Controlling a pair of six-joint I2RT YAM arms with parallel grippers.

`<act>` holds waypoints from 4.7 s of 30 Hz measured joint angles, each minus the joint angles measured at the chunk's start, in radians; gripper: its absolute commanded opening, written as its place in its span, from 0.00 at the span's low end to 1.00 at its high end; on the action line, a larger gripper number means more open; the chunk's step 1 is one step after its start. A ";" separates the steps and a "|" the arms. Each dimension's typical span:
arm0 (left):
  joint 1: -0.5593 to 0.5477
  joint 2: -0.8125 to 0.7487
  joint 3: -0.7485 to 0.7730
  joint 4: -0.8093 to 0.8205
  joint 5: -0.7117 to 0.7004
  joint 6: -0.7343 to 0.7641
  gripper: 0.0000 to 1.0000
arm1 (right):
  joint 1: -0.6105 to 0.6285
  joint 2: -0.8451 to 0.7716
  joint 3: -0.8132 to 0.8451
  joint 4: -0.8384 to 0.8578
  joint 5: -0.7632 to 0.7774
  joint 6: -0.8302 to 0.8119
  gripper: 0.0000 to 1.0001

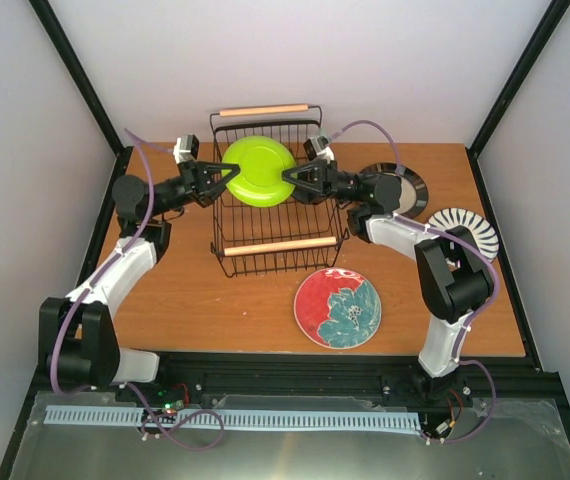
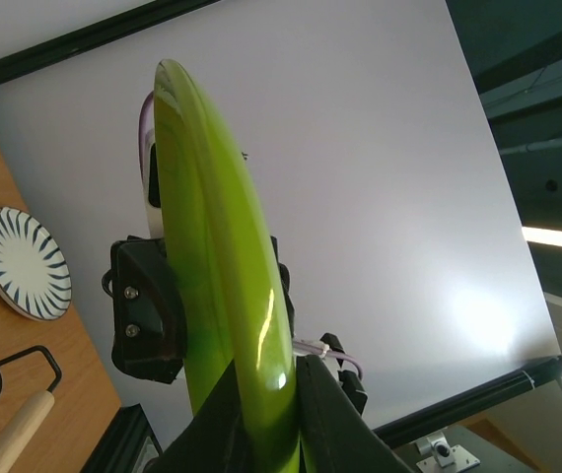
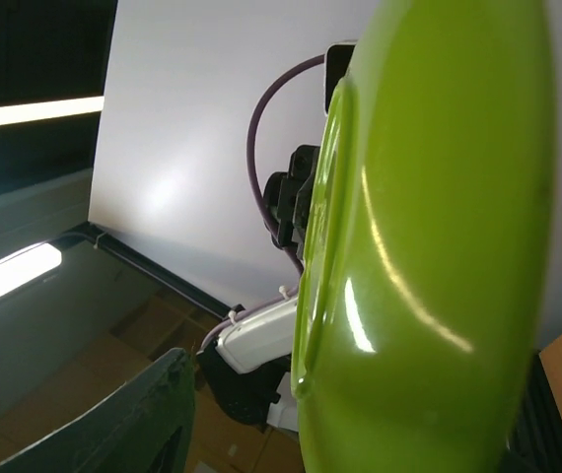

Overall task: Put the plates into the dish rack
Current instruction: Move the dish rack to the center of the board.

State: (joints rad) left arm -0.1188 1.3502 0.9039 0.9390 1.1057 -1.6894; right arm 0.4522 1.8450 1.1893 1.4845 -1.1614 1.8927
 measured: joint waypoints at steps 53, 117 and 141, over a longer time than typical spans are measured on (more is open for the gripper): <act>0.156 0.019 0.046 -0.501 0.033 0.315 1.00 | -0.028 -0.094 0.137 -0.410 -0.008 -0.377 0.03; 0.131 0.676 0.801 -1.321 -0.426 1.245 0.60 | 0.045 0.520 1.325 -2.411 0.612 -1.645 0.03; 0.114 0.800 0.938 -1.434 -0.607 1.234 0.00 | 0.045 0.520 1.309 -2.431 0.612 -1.669 0.03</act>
State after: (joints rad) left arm -0.0051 2.1506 1.8416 -0.4946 0.4984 -0.4557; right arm 0.4973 2.3646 2.4981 -0.9466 -0.5495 0.2241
